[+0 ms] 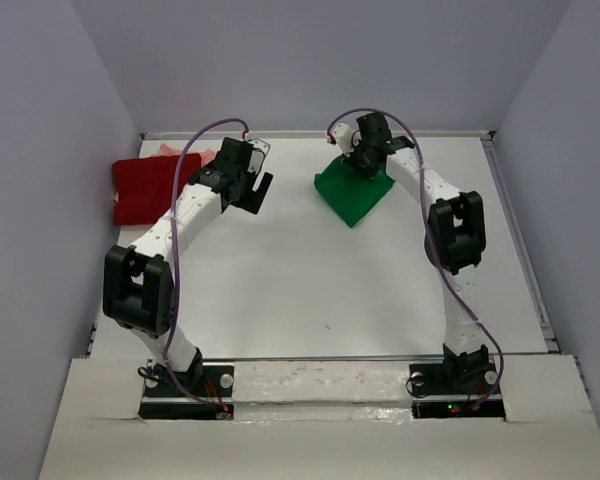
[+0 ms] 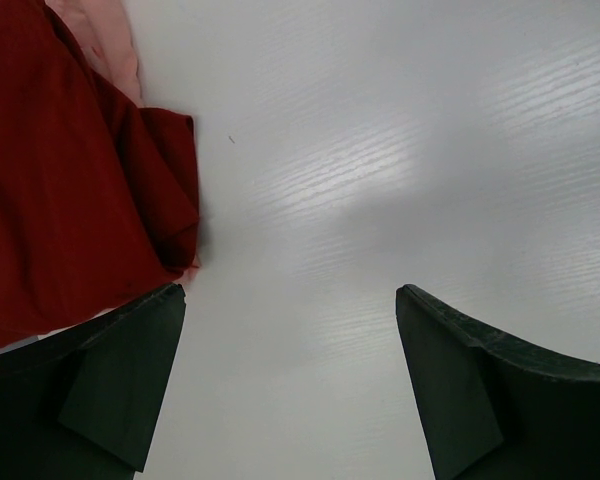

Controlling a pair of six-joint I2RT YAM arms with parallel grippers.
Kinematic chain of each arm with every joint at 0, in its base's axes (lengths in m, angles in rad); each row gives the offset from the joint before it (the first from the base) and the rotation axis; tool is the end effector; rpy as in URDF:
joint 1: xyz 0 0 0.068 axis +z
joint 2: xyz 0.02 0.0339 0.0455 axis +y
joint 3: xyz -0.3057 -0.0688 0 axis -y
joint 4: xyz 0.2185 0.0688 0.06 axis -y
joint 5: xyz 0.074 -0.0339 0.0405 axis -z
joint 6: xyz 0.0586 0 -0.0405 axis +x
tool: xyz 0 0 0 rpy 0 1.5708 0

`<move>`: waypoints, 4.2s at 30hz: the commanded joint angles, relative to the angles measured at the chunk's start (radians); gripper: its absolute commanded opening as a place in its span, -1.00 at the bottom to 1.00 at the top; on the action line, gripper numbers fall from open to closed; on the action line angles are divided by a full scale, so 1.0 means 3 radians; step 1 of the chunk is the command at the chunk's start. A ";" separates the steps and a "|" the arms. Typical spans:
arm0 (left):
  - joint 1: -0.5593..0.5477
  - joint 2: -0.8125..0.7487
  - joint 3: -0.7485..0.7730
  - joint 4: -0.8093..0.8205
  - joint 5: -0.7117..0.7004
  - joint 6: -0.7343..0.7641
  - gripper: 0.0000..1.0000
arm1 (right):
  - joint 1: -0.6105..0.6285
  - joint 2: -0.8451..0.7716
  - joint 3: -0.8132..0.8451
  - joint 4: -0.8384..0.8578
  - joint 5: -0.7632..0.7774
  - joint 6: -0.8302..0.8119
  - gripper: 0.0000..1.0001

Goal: Fold and stack the t-shirts
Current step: Fold the long partially folded tshirt into a neat square

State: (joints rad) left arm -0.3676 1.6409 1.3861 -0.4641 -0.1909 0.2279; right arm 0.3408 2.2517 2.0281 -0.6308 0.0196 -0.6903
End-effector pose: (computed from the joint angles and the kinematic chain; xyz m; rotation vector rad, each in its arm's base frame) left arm 0.3464 -0.1215 0.3348 0.5732 2.2048 0.1453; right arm 0.4960 0.1747 0.2611 -1.1918 2.1214 -0.1819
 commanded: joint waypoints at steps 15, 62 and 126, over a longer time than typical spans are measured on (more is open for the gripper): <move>-0.0033 -0.0152 -0.0141 0.0023 -0.0028 0.0063 0.98 | -0.0016 0.0512 0.0137 0.0712 0.0803 -0.0153 -1.00; -0.0033 -0.0382 -0.0208 0.0044 0.0018 0.0069 0.98 | 0.0045 -0.0116 -0.0056 0.1918 0.1877 -0.1027 0.99; 0.0054 -0.0806 -0.0397 0.0176 0.0217 0.0150 0.98 | 0.0689 0.0507 -0.1085 0.3677 0.2379 -0.2807 0.99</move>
State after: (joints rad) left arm -0.3576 1.4483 1.2625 -0.4244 -0.1375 0.2642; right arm 0.5381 2.4241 1.6440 0.4992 0.7368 -1.5032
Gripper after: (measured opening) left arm 0.989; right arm 0.994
